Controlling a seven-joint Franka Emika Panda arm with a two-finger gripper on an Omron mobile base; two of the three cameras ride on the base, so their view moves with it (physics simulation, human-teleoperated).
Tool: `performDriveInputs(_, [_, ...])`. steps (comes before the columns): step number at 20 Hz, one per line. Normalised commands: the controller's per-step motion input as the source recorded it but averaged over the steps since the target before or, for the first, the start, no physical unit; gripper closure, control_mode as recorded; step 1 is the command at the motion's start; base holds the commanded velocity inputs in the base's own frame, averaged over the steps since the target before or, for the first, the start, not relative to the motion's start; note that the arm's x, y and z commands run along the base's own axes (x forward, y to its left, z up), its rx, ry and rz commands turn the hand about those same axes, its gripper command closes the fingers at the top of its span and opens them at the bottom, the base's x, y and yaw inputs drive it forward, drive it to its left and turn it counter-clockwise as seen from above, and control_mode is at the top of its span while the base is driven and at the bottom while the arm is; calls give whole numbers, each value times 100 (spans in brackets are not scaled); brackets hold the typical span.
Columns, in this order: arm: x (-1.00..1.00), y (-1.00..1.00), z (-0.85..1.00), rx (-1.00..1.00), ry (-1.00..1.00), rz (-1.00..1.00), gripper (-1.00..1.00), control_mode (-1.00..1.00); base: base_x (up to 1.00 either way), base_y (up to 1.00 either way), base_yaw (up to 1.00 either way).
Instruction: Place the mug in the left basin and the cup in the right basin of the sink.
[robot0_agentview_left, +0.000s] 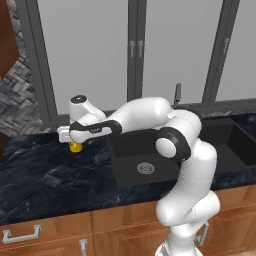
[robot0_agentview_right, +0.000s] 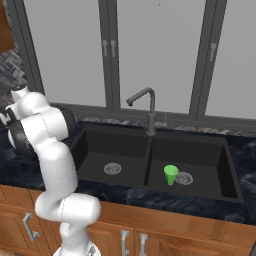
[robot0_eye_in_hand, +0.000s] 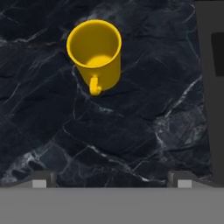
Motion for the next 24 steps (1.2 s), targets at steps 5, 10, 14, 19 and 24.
performDriveInputs(5, [16, 4, -16, -2, 0, 0, -100, -100, 0, 0, 0])
performDriveInputs(10, [24, 2, -13, -2, 0, 0, -100, -100, 0, 0, 0])
performDriveInputs(14, [21, 4, -10, -1, 0, 0, -100, -100, 0, 0, 0])
performDriveInputs(19, [11, 18, -13, 0, 0, 0, -100, -100, 0, 0, 0])
performDriveInputs(24, [12, 12, -11, 0, 0, -2, -100, -100, 0, 0, 0])
